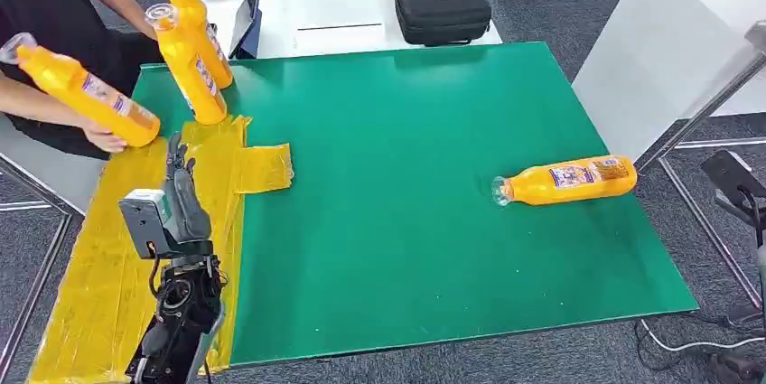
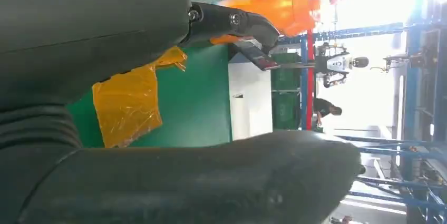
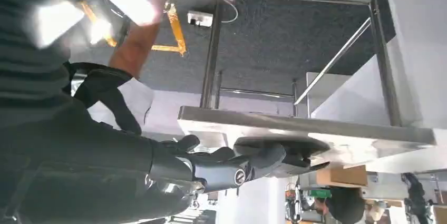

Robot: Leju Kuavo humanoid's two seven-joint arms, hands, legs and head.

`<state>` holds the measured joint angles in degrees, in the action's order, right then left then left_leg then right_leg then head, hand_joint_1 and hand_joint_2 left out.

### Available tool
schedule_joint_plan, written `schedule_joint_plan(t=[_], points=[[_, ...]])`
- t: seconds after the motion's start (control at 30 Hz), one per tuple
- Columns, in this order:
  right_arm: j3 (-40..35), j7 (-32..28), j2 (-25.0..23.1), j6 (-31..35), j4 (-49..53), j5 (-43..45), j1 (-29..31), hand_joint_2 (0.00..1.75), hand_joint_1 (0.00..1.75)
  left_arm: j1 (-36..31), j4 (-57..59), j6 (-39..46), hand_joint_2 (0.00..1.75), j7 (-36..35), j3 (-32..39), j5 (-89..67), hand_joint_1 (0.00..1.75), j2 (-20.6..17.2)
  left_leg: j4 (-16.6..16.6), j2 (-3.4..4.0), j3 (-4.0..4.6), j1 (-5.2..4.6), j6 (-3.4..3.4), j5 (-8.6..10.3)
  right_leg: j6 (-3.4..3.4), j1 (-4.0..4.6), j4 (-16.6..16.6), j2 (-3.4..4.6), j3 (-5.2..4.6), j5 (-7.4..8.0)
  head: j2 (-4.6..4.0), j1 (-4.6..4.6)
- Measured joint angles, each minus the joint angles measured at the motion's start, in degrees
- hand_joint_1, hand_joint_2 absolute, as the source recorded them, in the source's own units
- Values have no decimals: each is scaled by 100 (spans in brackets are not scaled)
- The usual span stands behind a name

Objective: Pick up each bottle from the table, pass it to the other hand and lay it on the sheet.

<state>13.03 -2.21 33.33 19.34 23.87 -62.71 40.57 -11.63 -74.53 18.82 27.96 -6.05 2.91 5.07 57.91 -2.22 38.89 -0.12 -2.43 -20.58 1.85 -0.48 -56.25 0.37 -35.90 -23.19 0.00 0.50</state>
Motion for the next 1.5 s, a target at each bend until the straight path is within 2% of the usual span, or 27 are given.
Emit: schedule_joint_plan(t=[0.3,0.47,0.5,0.8,1.13,1.5], points=[[-57,-94,-118,-46,-83,-48,142,0,0,16,2,-26,0,-7,0,20,0,-2,0,1,3,-1,-1,-1,0,0,0,-1,-1,0,0,0],[-265,-92,-352,-275,-136,-252,348,0,0,-6,7,-85,0,-2,-11,79,0,0,0,3,2,1,2,2,0,3,-2,0,0,1,0,-2],[-335,-79,-435,-319,-151,-313,402,175,0,-20,7,-85,0,2,-15,81,0,0,0,8,-1,2,2,3,0,4,-1,1,-1,2,0,-2],[-951,-140,-1086,-465,-236,-750,636,175,0,-85,7,-92,0,13,-44,125,0,26,0,1,-2,4,3,7,0,5,-2,-1,-1,2,0,-2],[-1358,-437,-1412,-686,-313,-1030,889,175,0,-166,35,-68,0,17,-44,129,0,31,0,3,-1,2,2,8,0,3,-2,-1,-1,3,0,-2],[-1797,-448,-1760,-927,-367,-1305,1120,175,0,-196,72,-26,0,76,-39,192,0,28,0,-1,0,4,5,11,0,4,-3,-3,-2,2,0,0]])
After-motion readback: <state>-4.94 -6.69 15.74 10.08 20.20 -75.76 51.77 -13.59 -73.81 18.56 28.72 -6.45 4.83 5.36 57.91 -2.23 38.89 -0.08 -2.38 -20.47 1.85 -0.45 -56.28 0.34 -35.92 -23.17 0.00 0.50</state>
